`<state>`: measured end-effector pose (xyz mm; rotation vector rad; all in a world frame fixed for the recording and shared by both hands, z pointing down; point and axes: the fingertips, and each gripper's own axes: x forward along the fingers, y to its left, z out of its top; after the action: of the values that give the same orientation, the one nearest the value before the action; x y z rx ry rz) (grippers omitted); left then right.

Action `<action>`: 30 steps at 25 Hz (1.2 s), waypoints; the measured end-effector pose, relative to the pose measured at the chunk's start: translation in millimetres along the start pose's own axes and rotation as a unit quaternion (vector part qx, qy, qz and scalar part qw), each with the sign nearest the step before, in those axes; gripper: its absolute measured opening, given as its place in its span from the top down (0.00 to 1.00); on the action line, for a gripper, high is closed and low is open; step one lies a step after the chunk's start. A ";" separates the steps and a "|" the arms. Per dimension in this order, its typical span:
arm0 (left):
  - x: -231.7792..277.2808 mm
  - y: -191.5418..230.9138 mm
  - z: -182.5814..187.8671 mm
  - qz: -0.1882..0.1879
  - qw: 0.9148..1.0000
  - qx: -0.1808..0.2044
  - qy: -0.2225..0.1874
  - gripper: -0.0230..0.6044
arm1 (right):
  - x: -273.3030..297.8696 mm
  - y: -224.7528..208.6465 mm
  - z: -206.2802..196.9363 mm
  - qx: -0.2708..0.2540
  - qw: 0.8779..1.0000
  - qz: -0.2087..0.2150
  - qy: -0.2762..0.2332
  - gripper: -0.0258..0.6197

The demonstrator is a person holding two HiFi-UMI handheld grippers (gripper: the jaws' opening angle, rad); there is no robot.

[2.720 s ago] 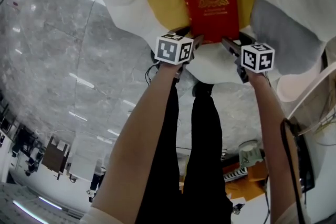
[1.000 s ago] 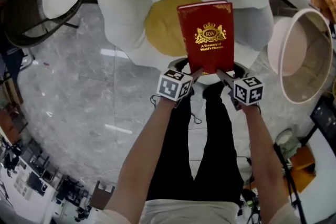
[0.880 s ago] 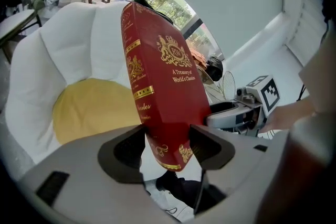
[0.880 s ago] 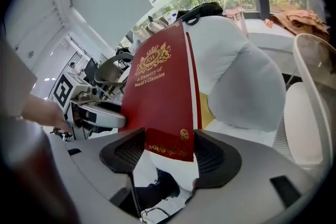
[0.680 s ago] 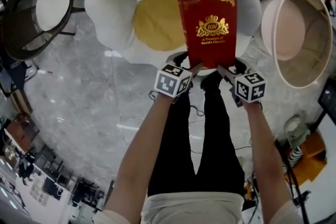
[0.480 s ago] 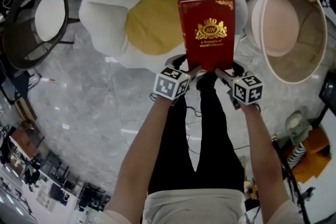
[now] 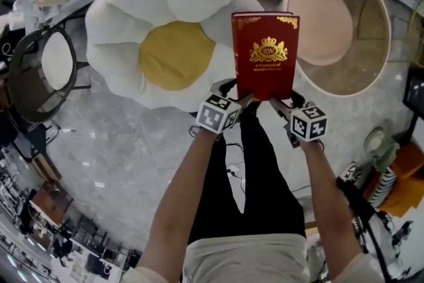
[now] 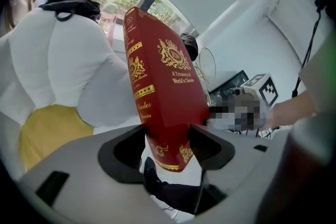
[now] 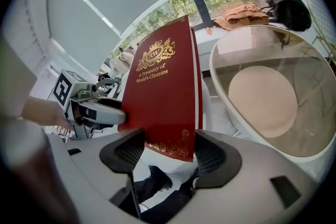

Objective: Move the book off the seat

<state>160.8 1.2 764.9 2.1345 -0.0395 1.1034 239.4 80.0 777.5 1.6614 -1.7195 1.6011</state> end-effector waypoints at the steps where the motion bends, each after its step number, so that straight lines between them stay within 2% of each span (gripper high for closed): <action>1: 8.7 -3.9 5.6 -0.003 1.000 0.008 0.004 0.54 | -2.8 -9.8 0.7 0.008 1.000 -0.003 -0.005 0.48; 7: 61.3 -29.8 33.4 -0.027 0.998 0.043 0.032 0.54 | -22.4 -65.3 -0.6 0.059 0.997 -0.021 -0.035 0.48; 17: 148.1 -70.8 73.6 -0.064 0.993 0.061 0.074 0.54 | -53.9 -154.6 2.1 0.121 0.989 -0.052 -0.061 0.48; 25: 202.7 -84.5 79.1 -0.073 0.989 0.050 0.122 0.54 | -58.1 -206.2 -8.9 0.159 0.984 -0.061 -0.045 0.48; 30: 220.0 -83.4 80.4 -0.075 0.989 0.027 0.122 0.54 | -52.7 -220.9 -7.3 0.165 0.984 -0.056 -0.042 0.48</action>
<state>384.0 76.1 844.8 1.9981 0.2630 1.2791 434.1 172.2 849.7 1.9625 -1.4253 1.8641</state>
